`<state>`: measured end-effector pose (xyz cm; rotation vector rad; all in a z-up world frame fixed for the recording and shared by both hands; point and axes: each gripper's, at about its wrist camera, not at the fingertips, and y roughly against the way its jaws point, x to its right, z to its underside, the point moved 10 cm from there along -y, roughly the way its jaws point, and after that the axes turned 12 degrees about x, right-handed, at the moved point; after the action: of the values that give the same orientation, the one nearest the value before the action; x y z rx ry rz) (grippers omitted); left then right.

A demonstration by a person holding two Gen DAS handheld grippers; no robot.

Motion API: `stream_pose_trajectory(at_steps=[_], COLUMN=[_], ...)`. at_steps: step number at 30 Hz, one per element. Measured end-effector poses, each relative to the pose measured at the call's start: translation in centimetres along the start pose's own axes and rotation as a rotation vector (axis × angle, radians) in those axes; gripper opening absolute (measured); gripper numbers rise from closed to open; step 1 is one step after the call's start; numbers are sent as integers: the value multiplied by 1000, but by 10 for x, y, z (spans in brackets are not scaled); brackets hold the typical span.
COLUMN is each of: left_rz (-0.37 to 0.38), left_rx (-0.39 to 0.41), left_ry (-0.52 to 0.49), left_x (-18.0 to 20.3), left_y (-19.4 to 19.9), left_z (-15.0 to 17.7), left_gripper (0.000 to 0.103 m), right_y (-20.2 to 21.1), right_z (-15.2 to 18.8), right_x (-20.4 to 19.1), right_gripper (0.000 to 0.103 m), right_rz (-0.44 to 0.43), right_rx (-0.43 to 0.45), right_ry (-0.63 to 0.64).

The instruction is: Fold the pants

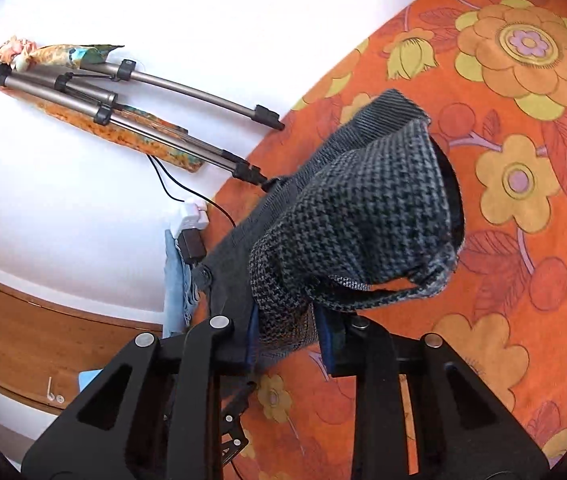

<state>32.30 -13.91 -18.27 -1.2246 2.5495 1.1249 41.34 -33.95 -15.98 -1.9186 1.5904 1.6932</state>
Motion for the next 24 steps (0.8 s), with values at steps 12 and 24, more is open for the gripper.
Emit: stream_pose_trajectory(at_steps=[12, 24], left_rz=[153, 447], left_rx=[-100, -194], left_ry=[-37, 165], left_x=[13, 56], left_y=[-16, 43], left_z=[15, 29], left_gripper=[11, 12], right_y=[-5, 34], right_z=[4, 42], right_x=[7, 90], right_gripper=[25, 41], right_rz=[37, 374], right_rx=[-30, -107], right_ry=[35, 252])
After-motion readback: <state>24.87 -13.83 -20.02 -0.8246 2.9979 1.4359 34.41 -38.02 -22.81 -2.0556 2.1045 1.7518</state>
